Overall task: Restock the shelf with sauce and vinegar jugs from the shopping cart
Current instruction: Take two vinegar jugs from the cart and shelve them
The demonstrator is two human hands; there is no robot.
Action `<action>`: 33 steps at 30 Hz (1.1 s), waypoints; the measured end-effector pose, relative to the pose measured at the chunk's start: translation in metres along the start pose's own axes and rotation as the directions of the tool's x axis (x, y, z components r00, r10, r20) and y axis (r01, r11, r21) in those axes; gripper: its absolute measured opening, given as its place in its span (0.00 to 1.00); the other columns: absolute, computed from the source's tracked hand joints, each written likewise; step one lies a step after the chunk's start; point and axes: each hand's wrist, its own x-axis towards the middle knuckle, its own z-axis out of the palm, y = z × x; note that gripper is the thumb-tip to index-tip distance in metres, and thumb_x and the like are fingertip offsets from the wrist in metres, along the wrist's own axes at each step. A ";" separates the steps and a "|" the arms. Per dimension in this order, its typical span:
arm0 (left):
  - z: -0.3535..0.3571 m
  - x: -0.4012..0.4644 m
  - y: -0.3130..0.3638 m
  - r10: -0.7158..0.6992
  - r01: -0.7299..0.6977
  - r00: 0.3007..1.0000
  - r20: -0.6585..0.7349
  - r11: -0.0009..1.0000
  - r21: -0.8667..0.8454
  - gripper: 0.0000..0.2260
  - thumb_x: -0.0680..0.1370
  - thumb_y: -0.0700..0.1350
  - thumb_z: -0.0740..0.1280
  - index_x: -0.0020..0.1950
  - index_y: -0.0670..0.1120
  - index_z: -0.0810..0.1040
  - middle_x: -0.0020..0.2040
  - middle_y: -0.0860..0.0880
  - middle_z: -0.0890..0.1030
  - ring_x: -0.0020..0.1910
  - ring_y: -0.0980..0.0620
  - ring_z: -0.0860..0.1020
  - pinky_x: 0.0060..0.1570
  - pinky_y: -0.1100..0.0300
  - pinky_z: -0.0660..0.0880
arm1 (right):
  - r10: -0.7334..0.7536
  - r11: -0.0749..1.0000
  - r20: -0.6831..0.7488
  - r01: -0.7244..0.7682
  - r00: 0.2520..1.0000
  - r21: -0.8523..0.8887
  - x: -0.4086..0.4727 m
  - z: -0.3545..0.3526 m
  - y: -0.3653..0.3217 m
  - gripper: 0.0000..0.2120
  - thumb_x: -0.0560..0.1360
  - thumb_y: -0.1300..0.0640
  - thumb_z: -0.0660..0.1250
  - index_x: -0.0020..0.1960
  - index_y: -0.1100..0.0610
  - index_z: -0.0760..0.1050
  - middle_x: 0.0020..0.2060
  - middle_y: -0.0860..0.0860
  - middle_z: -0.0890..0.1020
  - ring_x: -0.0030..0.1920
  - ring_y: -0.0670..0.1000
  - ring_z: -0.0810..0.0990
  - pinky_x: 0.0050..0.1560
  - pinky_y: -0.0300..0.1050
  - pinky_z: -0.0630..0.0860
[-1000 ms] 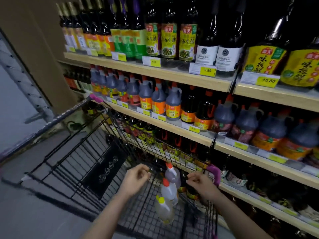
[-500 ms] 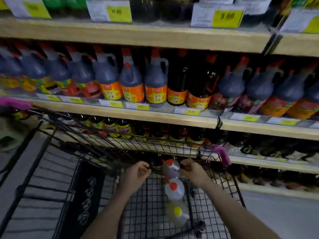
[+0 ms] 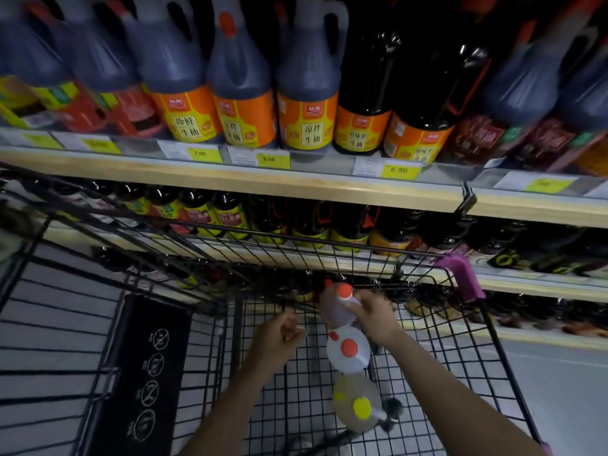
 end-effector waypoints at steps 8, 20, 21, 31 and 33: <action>-0.019 -0.008 0.060 0.015 -0.014 0.998 0.065 1.000 -0.012 0.44 0.63 0.50 0.79 0.74 0.48 0.60 0.71 0.49 0.67 0.69 0.50 0.66 0.62 0.57 0.68 | -0.127 0.980 0.060 0.115 0.990 0.164 -0.048 -0.087 -0.082 0.09 0.78 0.59 0.62 0.39 0.56 0.70 0.30 0.47 0.67 0.27 0.38 0.66 0.31 0.30 0.64; -0.028 -0.024 0.128 0.118 -0.118 0.993 -0.017 0.954 -0.276 0.37 0.58 0.42 0.82 0.63 0.51 0.71 0.51 0.56 0.78 0.50 0.57 0.77 0.39 0.70 0.72 | -0.210 0.901 0.005 0.191 0.978 0.389 -0.081 -0.121 -0.138 0.11 0.75 0.61 0.67 0.56 0.53 0.72 0.42 0.44 0.82 0.46 0.42 0.81 0.48 0.38 0.76; -0.027 -0.026 0.131 0.116 -0.118 0.993 -0.024 0.951 -0.285 0.35 0.58 0.42 0.81 0.61 0.52 0.71 0.49 0.58 0.78 0.48 0.59 0.77 0.38 0.72 0.71 | -0.204 0.896 0.030 0.175 0.979 0.408 -0.085 -0.114 -0.136 0.21 0.72 0.62 0.70 0.62 0.52 0.69 0.48 0.45 0.81 0.50 0.43 0.81 0.48 0.37 0.77; -0.018 -0.018 0.136 0.271 -0.226 0.946 0.175 0.943 -0.243 0.41 0.61 0.47 0.81 0.68 0.58 0.63 0.64 0.61 0.72 0.60 0.67 0.71 0.55 0.68 0.72 | -0.083 0.854 -0.217 0.182 0.973 0.488 -0.092 -0.097 -0.099 0.29 0.60 0.72 0.77 0.57 0.58 0.73 0.48 0.53 0.83 0.46 0.44 0.83 0.41 0.35 0.78; -0.013 -0.014 0.110 0.224 -0.192 0.943 0.246 0.970 -0.148 0.44 0.63 0.49 0.79 0.73 0.53 0.59 0.70 0.55 0.65 0.67 0.60 0.64 0.62 0.63 0.66 | -0.056 0.858 -0.233 0.166 0.971 0.486 -0.091 -0.103 -0.077 0.30 0.59 0.70 0.79 0.58 0.58 0.73 0.50 0.55 0.83 0.50 0.50 0.83 0.42 0.37 0.79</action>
